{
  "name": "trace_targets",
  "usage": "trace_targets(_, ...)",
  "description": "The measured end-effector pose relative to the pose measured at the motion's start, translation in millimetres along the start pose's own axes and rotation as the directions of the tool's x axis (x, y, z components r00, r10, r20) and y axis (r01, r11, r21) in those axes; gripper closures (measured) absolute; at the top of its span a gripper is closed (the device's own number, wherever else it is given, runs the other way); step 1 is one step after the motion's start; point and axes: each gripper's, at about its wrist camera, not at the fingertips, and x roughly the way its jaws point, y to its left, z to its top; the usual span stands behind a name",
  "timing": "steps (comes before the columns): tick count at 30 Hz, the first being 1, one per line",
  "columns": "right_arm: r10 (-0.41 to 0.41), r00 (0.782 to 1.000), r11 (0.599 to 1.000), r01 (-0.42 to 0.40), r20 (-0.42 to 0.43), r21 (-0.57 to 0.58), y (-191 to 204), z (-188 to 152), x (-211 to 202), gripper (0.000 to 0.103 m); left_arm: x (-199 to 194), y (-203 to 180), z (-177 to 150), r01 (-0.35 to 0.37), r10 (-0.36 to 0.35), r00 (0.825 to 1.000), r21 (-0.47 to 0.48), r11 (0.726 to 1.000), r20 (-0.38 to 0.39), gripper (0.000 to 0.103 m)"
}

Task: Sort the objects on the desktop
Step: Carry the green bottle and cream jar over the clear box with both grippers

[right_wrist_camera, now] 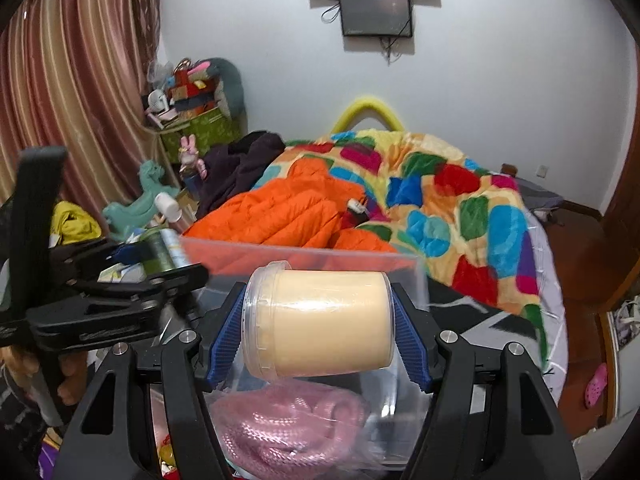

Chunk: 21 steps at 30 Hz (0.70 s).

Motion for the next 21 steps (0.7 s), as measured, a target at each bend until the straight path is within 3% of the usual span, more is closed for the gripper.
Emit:
trace_targets(4, 0.004, 1.000, 1.000, -0.005, -0.029, -0.016, 1, -6, 13, 0.038, 17, -4, -2, -0.032, 0.032, 0.998, 0.010, 0.999, -0.045, 0.039)
trace_targets(8, 0.015, 0.999, 1.000, -0.016, -0.049, -0.014, 0, -11, 22, 0.038, 32, -6, -5, -0.015, 0.014, 0.994, -0.005, 1.000, -0.108, 0.039)
trace_targets(21, 0.022, 0.995, 1.000, -0.023, -0.102, -0.007, -5, -13, 32, 0.038, 40, -14, -12, -0.108, 0.118, 0.983, 0.075, 0.991, -0.143, 0.037)
